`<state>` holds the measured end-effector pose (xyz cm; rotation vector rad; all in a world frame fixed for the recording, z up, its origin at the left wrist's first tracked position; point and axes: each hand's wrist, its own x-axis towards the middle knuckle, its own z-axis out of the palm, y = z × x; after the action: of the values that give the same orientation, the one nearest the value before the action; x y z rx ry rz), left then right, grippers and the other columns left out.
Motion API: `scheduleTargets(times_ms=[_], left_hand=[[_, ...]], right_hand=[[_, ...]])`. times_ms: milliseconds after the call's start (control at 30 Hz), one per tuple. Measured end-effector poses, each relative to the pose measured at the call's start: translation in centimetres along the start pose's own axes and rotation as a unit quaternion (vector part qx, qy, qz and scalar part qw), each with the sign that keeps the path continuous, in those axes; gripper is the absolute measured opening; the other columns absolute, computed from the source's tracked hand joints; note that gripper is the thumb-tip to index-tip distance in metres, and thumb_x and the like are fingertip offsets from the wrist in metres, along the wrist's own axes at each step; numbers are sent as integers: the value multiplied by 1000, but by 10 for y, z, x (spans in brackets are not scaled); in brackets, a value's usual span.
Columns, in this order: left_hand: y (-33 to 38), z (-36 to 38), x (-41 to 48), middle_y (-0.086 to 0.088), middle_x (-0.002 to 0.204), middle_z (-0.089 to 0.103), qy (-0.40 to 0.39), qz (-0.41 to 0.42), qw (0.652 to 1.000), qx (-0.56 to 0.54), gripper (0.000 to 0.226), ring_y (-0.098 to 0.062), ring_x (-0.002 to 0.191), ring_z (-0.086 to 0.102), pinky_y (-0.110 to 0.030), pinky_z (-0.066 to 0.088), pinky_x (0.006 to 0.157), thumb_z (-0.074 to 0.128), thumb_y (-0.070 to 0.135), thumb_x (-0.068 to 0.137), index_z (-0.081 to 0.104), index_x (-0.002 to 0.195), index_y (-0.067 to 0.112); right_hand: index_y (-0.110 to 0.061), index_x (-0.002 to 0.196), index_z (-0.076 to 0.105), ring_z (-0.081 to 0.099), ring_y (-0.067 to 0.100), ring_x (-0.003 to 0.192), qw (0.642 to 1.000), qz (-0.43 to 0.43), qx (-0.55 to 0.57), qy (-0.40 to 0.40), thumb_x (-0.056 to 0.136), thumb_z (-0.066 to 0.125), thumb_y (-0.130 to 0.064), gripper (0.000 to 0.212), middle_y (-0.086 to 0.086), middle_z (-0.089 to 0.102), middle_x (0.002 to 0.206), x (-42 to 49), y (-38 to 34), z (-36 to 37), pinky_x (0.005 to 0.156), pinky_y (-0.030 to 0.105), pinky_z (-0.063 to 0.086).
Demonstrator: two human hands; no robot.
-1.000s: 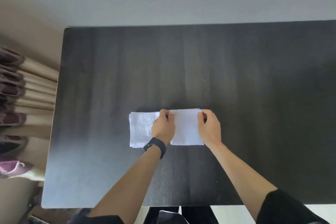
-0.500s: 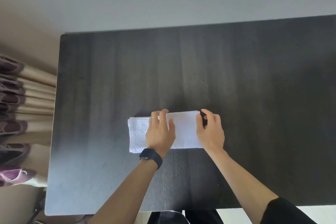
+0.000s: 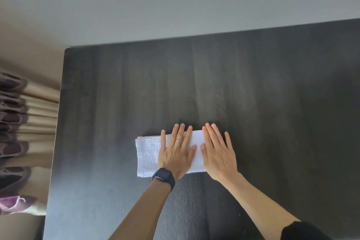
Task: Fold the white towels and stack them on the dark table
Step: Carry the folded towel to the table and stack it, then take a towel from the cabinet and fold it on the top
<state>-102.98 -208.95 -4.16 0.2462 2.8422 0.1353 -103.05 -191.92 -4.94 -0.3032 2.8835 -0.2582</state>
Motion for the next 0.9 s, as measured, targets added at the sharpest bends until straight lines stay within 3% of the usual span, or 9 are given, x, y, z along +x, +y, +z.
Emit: scheduleTargets(times_ms=[200,367,467,533,667,800,900], left_hand=[[1,1,-3,-4,162,25,-19,-11,1000,-1,62,-22,151,17,-56,8,120,25,53,102,22,157,25],[3,-17,-5,-6,159,32,-41,-12,999,18,59,-26,148,28,-59,12,116,26,51,100,25,155,30],[12,-44,-13,-6,157,36,-34,-19,999,-4,63,-28,145,34,-60,18,116,38,49,94,25,153,36],[23,-68,-16,-5,161,28,-33,-7,999,-13,66,-28,148,26,-61,16,117,45,47,94,19,154,39],[78,-128,-11,-3,165,5,-51,82,995,-25,70,-26,152,1,-55,1,120,42,39,99,-2,154,45],[182,-200,-4,-1,159,29,-64,233,969,-45,61,-25,150,12,-53,9,120,44,36,97,19,153,37],[284,-262,-19,-1,146,48,-73,376,923,-12,52,-26,140,35,-51,23,115,45,39,96,37,147,32]], right_hand=[[-14,158,16,5,20,153,1000,9,19,-4,105,7,-38,59,3,14,165,-5,-2,8,121,50,19],[-15,157,20,7,21,153,999,3,37,-26,104,18,-39,58,2,15,165,-11,1,-9,121,50,22],[-17,150,39,26,21,149,996,49,75,-2,100,29,-41,57,0,34,159,-30,17,-44,118,44,27],[-20,142,52,39,20,143,990,80,112,34,98,36,-41,51,-2,49,149,-50,37,-74,115,41,35],[-22,132,61,45,14,134,961,167,186,116,97,57,-26,36,-6,59,136,-110,85,-137,110,40,43],[-29,123,65,46,9,130,921,295,169,193,97,57,-31,28,-10,61,132,-197,128,-217,110,25,33],[-37,129,61,46,13,131,887,390,106,223,97,53,-44,34,-12,55,139,-284,156,-286,111,32,37]])
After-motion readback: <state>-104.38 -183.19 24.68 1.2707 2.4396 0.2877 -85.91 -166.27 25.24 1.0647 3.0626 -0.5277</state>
